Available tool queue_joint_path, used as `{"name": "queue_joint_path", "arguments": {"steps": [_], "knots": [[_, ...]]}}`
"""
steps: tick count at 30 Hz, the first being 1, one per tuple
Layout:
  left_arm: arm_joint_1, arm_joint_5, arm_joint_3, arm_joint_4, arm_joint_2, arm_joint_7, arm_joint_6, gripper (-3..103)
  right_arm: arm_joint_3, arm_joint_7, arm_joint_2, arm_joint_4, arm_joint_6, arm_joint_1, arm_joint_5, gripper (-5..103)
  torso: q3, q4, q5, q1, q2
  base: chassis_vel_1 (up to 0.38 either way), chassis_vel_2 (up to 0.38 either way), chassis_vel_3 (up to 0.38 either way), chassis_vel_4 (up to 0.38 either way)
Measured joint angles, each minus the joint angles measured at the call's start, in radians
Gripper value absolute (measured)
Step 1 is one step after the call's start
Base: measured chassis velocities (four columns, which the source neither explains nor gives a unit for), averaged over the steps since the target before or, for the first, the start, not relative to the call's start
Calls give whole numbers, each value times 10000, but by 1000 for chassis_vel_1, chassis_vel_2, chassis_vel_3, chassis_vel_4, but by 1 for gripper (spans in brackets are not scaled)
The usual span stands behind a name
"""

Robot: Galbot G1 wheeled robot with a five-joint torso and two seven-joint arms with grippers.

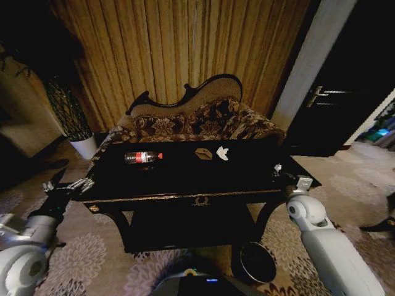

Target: Move to the front of the table and place the trash on the table into the trash bin.

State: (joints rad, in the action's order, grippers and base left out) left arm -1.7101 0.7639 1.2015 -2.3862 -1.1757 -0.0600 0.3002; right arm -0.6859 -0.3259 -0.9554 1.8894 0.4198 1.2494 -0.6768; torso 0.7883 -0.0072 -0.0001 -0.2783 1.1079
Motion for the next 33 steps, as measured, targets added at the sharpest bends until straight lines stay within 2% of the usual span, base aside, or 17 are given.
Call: {"name": "queue_joint_path", "arguments": {"steps": [1, 6, 8, 12, 17, 23, 27, 33], "knots": [[-1, 0, 0, 6, 1, 0, -3, 100, 1, 9, 5, 74, -109, 12, 0, 2, 0, 0, 0, 0, 0, 0, 0, 0, 0], [3, 0, -1, 17, 6, 1, -11, 100, 2, 186, 33, 335, -524, 74, 0, 1, 0, 0, -1, 0, 0, 0, 0, 0, 0], [2, 0, -7, 18, 5, 0, -15, 100, -37, 558, 35, 560, -927, 194, 42, 1, 0, 0, 0, 0, 0, 0, 0, 0, 0], [1, 0, -8, 18, 0, -2, -23, 100, -129, 896, 36, 959, -1238, 384, -48, 1, 0, 0, 0, 0, 0, 0, 0, 0, 0], [0, 0, -8, 51, -3, -49, -204, 100, -279, 1893, 3, 1877, -2047, 894, -547, 1, -1, 1, -1, 1, 0, 0, 0, 0, 0], [-18, 62, 52, 70, 23, -64, -273, 100, -422, 2401, -68, 2646, -2159, 1493, -968, 1, -1, 0, 0, 0, 0, 0, 0, 0, 0], [28, 168, 61, 114, 29, -80, -481, 100, -568, 2737, -228, 3241, -2170, 2047, -784, 1, -1, 0, -1, 0, 1, 0, 0, 0, 0], [58, 303, 99, 154, 53, -101, -565, 100, -670, 2771, -388, 3602, -2104, 2391, -560, 1, -1, 0, -1, 0, 1, 0, 0, 0, 0]]}}
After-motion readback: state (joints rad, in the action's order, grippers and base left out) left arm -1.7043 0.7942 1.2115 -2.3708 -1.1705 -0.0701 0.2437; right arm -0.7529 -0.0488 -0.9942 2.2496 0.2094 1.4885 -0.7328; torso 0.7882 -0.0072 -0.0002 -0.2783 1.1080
